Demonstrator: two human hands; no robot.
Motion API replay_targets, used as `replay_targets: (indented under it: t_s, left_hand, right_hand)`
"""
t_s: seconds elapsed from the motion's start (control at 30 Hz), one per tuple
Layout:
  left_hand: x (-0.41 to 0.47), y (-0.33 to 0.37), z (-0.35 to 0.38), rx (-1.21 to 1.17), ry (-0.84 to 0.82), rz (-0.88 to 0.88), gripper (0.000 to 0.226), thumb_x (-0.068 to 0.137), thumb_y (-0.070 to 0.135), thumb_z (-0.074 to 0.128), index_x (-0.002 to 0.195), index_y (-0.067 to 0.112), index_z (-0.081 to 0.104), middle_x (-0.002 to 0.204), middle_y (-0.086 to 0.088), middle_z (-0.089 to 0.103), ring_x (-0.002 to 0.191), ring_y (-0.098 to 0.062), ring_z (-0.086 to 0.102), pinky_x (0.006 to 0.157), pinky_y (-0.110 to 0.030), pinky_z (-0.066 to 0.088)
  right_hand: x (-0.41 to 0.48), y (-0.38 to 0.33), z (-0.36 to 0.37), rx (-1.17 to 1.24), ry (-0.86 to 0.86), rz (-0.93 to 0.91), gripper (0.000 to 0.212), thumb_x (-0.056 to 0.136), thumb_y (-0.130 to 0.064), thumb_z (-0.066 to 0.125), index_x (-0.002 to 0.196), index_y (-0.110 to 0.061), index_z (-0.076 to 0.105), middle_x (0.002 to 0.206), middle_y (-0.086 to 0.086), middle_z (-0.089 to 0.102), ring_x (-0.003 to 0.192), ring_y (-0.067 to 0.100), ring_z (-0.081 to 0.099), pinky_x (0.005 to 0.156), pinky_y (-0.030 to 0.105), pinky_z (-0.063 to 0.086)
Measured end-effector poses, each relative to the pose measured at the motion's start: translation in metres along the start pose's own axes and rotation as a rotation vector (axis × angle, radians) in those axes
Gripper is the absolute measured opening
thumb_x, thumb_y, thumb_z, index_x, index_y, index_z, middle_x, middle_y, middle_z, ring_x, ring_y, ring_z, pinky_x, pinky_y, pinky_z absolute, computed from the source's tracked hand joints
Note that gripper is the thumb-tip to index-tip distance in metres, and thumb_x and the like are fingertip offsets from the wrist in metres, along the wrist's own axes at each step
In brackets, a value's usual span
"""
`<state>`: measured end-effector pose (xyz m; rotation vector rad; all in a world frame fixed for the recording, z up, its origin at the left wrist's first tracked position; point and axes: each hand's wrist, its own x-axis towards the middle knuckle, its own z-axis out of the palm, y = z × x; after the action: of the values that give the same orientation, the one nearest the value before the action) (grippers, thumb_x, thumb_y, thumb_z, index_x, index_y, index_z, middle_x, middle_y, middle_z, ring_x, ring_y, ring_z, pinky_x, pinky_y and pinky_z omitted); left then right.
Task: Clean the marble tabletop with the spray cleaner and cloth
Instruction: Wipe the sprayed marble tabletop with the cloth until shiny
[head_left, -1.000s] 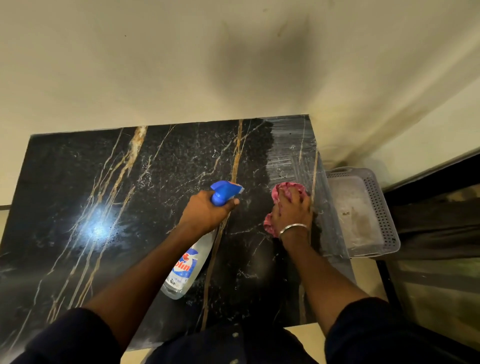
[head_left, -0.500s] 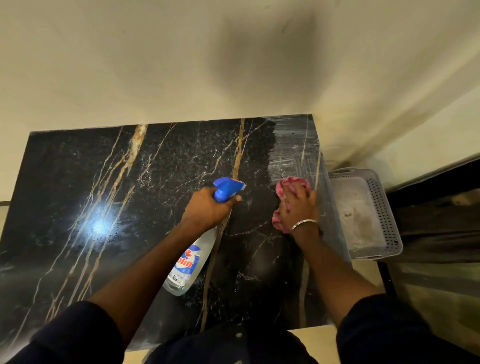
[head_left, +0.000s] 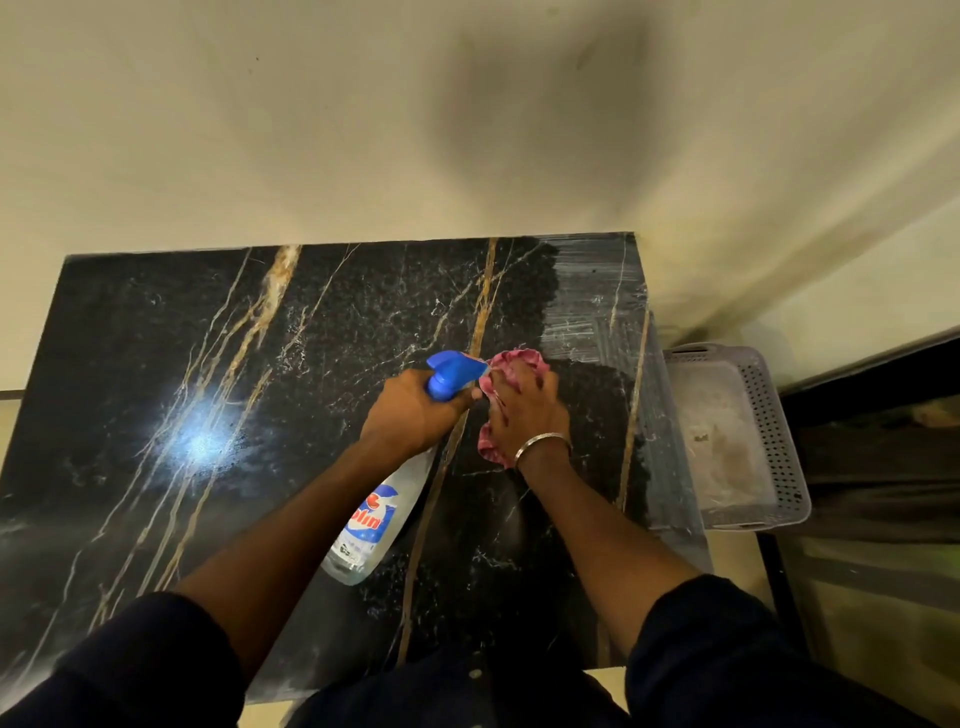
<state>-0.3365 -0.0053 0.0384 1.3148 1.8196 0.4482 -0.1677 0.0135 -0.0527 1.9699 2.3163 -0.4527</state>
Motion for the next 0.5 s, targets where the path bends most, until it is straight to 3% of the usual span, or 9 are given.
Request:
replay_targets:
  t_s: [0.13, 0.2, 0.3, 0.4, 0.5]
  left_hand:
    - [0.004, 0.002, 0.0, -0.01, -0.028, -0.019, 0.05, 0.081, 0.051, 0.069, 0.115, 0.016, 0.061, 0.09, -0.006, 0.069, 0.079, -0.019, 0.068, 0.077, -0.039, 0.058]
    - [0.006, 0.004, -0.001, -0.006, -0.037, -0.018, 0.047, 0.082, 0.049, 0.068, 0.113, 0.014, 0.062, 0.089, -0.008, 0.07, 0.08, -0.022, 0.068, 0.078, -0.04, 0.058]
    - [0.009, 0.003, -0.001, -0.015, -0.033, -0.02, 0.047, 0.081, 0.05, 0.069, 0.109, 0.013, 0.063, 0.085, -0.008, 0.07, 0.078, -0.022, 0.069, 0.076, -0.041, 0.059]
    - [0.011, 0.003, -0.002, -0.008, -0.03, -0.022, 0.048, 0.081, 0.051, 0.068, 0.11, 0.014, 0.063, 0.086, -0.007, 0.07, 0.078, -0.021, 0.068, 0.077, -0.042, 0.059]
    - [0.009, 0.004, 0.001, -0.022, -0.022, -0.028, 0.047, 0.081, 0.05, 0.069, 0.112, 0.015, 0.063, 0.089, -0.006, 0.07, 0.079, -0.019, 0.068, 0.076, -0.038, 0.058]
  right_hand:
    - [0.002, 0.047, -0.001, -0.016, -0.015, -0.149, 0.051, 0.094, -0.046, 0.04, 0.144, -0.034, 0.043, 0.149, -0.002, 0.039, 0.124, 0.032, 0.037, 0.094, 0.037, 0.044]
    - [0.006, 0.08, -0.002, -0.006, 0.036, -0.041, 0.056, 0.091, -0.049, 0.029, 0.141, -0.03, 0.048, 0.148, 0.0, 0.043, 0.126, 0.034, 0.041, 0.098, 0.04, 0.036]
    - [0.008, 0.103, -0.01, 0.062, 0.14, 0.177, 0.05, 0.091, -0.039, 0.042, 0.137, -0.025, 0.054, 0.146, 0.006, 0.044, 0.131, 0.036, 0.038, 0.107, 0.044, 0.029]
    - [0.008, 0.079, -0.016, 0.11, 0.139, 0.359, 0.045, 0.093, -0.035, 0.052, 0.138, -0.029, 0.052, 0.153, 0.004, 0.034, 0.135, 0.039, 0.029, 0.105, 0.045, 0.035]
    - [0.013, 0.032, -0.015, 0.115, 0.07, 0.316, 0.048, 0.094, -0.04, 0.05, 0.141, -0.034, 0.045, 0.153, 0.001, 0.03, 0.132, 0.037, 0.028, 0.092, 0.042, 0.046]
